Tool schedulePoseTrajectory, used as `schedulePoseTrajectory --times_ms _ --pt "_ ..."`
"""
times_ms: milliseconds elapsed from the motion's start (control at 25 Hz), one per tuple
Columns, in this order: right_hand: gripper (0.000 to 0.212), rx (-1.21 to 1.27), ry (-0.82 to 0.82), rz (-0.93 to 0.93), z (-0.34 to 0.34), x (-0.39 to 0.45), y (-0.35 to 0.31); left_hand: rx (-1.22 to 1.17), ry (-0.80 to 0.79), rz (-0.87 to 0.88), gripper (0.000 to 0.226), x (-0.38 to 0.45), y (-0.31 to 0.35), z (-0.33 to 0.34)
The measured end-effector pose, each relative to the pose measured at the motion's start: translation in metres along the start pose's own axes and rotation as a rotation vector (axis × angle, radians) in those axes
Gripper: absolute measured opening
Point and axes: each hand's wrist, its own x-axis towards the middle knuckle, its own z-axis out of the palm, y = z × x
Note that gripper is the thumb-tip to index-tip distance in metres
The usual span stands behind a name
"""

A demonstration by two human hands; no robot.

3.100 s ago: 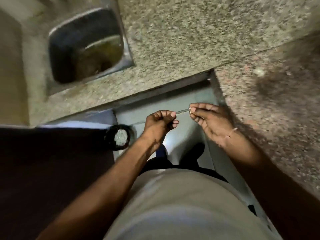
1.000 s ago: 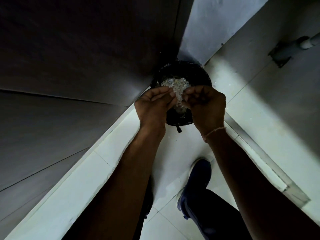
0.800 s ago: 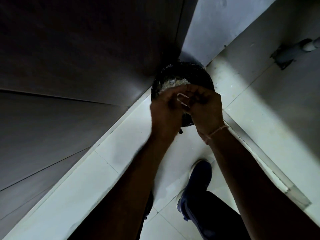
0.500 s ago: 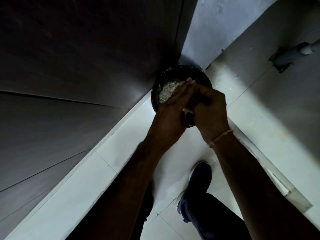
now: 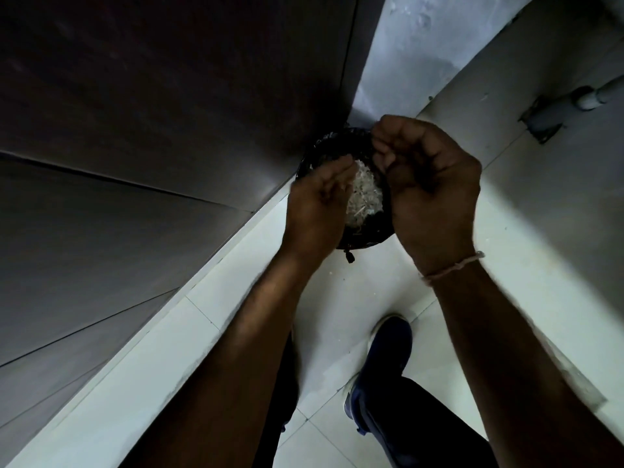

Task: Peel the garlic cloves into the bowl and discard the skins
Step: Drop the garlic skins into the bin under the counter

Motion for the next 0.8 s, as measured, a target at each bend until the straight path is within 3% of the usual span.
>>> schedulePoseTrajectory --times_ms 80,200,360,440,520,640,800 --pt "0.040 -0.265 -0.073 -0.091 0.001 -0.011 0.009 -0.275 -0.020 -0.153 0.031 -0.002 0.006 -0.004" --pt "0.040 -0.563 -0.138 -0.060 0.004 -0.028 0.018 -0.424 0.009 -0.244 0.027 -0.005 0.016 0.001" --pt "0.047 -0.680 -0.167 -0.285 0.003 -0.028 0.009 -0.438 0.025 -0.297 0.027 -0.013 0.022 -0.003" --pt "0.038 -0.661 -0.145 -0.263 -0.006 -0.024 -0.001 -0.424 0.009 -0.268 0.024 -0.026 0.035 -0.005" --pt "0.031 -0.644 -0.016 -0.204 -0.018 -0.024 -0.016 -0.431 -0.001 -0.216 0.018 -0.040 0.051 -0.007" --pt "0.024 -0.567 0.062 -0.194 -0.022 -0.038 -0.054 -0.288 0.024 -0.145 0.023 -0.063 0.083 -0.009" --pt "0.021 -0.517 0.044 -0.154 -0.033 -0.078 -0.135 0.303 0.133 0.046 0.011 -0.116 0.153 -0.018"
